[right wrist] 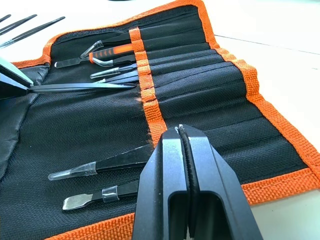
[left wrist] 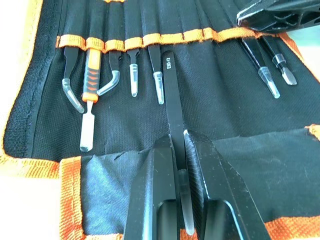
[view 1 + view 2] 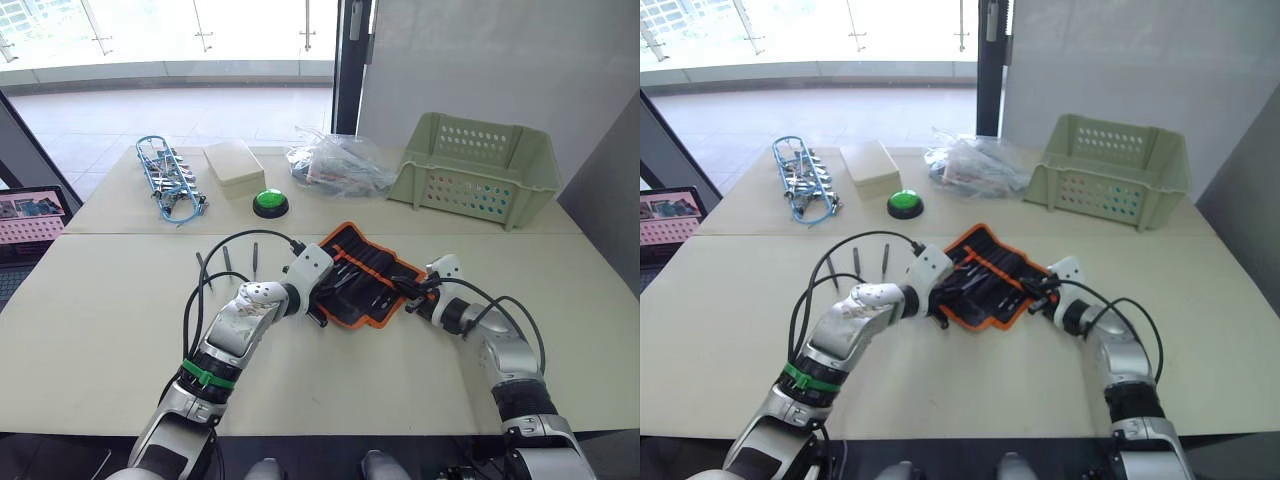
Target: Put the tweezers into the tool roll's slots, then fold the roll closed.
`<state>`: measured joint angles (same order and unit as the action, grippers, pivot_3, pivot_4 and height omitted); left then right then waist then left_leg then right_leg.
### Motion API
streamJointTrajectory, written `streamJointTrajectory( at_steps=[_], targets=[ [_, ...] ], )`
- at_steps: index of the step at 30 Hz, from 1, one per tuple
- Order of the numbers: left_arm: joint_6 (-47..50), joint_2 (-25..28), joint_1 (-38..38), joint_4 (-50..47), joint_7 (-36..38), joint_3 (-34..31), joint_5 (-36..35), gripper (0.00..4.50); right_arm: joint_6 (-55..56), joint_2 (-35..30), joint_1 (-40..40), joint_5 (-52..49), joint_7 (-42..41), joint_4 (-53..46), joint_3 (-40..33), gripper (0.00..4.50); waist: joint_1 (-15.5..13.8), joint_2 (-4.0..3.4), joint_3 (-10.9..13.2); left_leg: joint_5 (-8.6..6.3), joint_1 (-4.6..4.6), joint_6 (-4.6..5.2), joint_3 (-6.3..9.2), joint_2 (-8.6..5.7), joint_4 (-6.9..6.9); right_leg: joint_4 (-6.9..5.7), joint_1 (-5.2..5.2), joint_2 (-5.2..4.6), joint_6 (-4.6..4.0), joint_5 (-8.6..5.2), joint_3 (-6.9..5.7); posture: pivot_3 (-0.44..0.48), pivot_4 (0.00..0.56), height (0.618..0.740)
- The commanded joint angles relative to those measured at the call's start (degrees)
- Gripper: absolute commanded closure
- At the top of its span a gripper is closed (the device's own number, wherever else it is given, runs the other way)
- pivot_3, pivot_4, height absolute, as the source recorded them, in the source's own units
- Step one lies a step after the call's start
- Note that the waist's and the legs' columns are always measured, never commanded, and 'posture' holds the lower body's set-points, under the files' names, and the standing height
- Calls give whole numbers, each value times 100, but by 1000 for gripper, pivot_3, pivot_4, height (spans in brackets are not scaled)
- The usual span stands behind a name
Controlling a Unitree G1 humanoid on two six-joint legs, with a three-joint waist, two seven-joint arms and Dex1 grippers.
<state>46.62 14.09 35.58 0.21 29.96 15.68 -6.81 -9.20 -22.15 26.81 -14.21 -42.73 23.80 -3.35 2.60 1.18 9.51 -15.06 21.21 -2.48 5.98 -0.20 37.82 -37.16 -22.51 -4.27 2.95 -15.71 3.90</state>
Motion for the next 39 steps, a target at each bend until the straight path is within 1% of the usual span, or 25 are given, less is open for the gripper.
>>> streamJointTrajectory(
  at_steps=[1,7,11,17,22,28,36,39],
  targets=[
    [-22,-114,123,-167,-42,27,9,4451,-66,20,-86,70,-15,8,90,4500,-1,0,0,0,0,0,0,0,0,0,0,0,0,0,0,0,150,740],
    [-170,-438,347,295,-277,22,122,4451,-67,18,-144,81,8,-52,100,4500,-10,0,0,0,0,0,0,0,0,0,1,0,0,0,0,0,150,740],
    [-389,-576,563,569,-290,131,233,4451,-90,48,-212,83,43,-123,129,4500,-9,0,0,0,-1,0,0,-2,1,1,3,-1,0,0,0,0,150,740],
    [-1040,-838,860,1412,-167,257,352,4451,-70,88,-203,123,65,-91,185,4500,-9,0,0,0,-2,0,-1,-2,1,1,5,-1,0,0,0,0,150,740],
    [-1655,-1156,1202,2346,-192,91,366,4451,-61,128,-177,124,113,-87,175,4500,-14,1,0,0,-3,0,0,-3,2,3,7,-1,0,0,0,0,150,740],
    [-2161,-1451,1425,3122,-162,53,477,4451,-71,162,-208,128,133,-98,189,4500,-13,1,0,0,-4,0,-1,-3,2,3,8,-1,1,0,-1,0,150,740],
    [-2518,-1577,1406,3662,-391,-35,712,4451,-76,178,-275,126,149,-124,178,4500,-15,1,0,0,-8,0,0,-5,2,3,13,-1,1,0,-1,0,150,740],
    [-2508,-1576,1376,3734,-617,-146,784,4451,-72,180,-285,124,147,-118,176,4500,-15,1,-1,0,-10,0,0,-4,2,3,16,-1,1,0,-1,0,150,740]
  ],
)
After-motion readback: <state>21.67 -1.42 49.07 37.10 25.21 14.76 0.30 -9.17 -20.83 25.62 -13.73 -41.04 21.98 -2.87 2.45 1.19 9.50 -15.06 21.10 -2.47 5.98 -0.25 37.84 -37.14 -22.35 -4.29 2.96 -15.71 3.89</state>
